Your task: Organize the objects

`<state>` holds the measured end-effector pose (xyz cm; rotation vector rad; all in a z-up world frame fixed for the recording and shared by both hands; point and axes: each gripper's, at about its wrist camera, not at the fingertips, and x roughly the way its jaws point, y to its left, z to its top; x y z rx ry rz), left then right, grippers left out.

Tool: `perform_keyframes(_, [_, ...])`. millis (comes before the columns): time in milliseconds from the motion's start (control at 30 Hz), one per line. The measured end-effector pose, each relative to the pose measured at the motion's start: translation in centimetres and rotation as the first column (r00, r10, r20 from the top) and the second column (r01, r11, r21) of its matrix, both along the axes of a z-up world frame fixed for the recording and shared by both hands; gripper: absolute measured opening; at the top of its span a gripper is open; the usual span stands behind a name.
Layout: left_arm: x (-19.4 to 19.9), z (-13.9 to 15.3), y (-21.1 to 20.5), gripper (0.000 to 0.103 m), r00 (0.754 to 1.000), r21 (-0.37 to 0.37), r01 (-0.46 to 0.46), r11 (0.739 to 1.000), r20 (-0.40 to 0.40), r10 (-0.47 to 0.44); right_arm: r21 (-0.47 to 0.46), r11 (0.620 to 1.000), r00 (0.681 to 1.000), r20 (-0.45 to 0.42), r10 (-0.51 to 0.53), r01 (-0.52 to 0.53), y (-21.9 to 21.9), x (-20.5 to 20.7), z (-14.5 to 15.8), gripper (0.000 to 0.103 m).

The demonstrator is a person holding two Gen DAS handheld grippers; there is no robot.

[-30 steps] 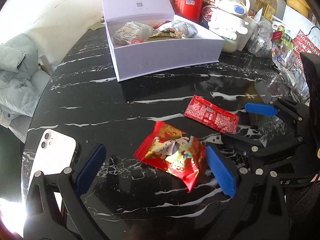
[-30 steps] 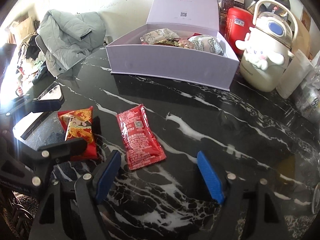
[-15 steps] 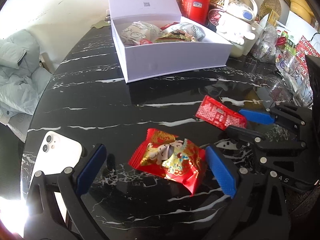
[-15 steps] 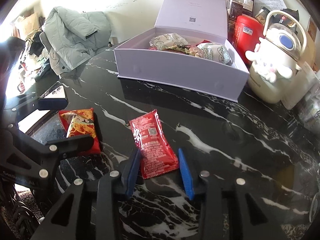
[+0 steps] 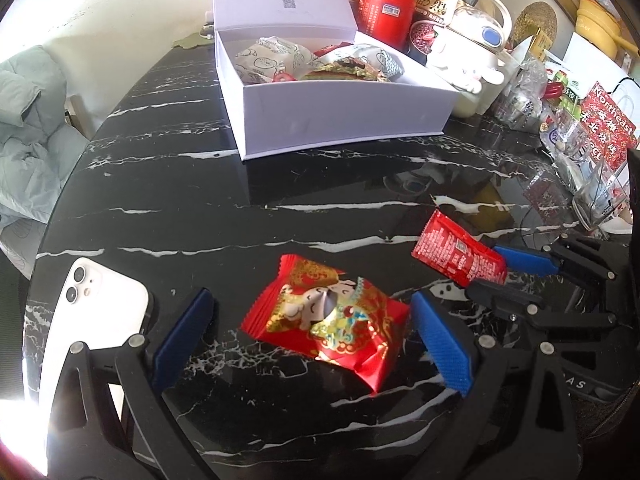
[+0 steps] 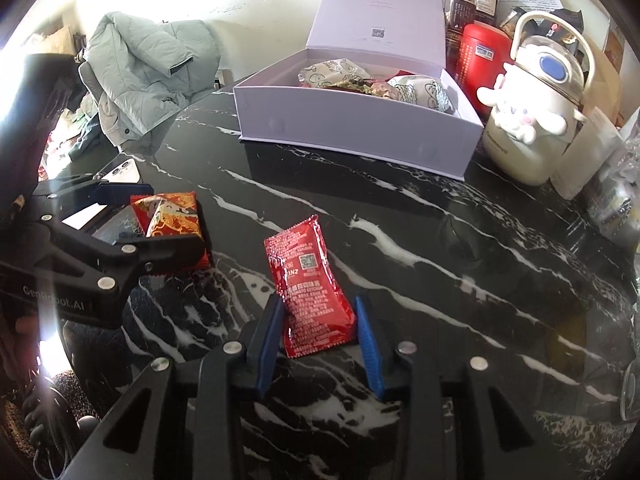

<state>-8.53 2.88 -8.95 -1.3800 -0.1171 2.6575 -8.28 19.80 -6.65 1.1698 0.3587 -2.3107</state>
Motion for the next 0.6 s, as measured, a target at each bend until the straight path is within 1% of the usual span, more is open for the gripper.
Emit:
perform_keyframes(67, [-0.14, -0.05, 0.10, 0.100, 1.000, 0.002, 0.005, 1.000, -0.004, -0.005, 0.001, 1.000, 1.000, 0.002, 0.014, -0.014, -0.09, 0.03, -0.01, 0.043])
perform_keyframes(133, [-0.27, -0.11, 0.29, 0.100, 1.000, -0.005, 0.008, 1.000, -0.005, -0.008, 0.006, 1.000, 1.000, 0.003, 0.017, -0.017, -0.25, 0.03, -0.05, 0.051])
perform_keyframes(200, [-0.30, -0.11, 0.35, 0.100, 1.000, -0.006, 0.011, 1.000, -0.005, -0.011, 0.004, 1.000, 1.000, 0.008, 0.020, -0.020, -0.38, -0.07, -0.11, 0.055])
perform_keyframes(367, [-0.22, -0.13, 0.12, 0.099, 1.000, -0.002, 0.015, 1.000, -0.010, -0.015, 0.001, 0.999, 0.999, 0.001, 0.039, -0.039, -0.77, -0.35, -0.16, 0.055])
perform_keyframes(600, [-0.18, 0.01, -0.30, 0.087, 1.000, -0.011, 0.001, 1.000, -0.023, -0.001, -0.005, 0.999, 0.999, -0.007, 0.042, -0.042, -1.00, -0.50, -0.21, 0.055])
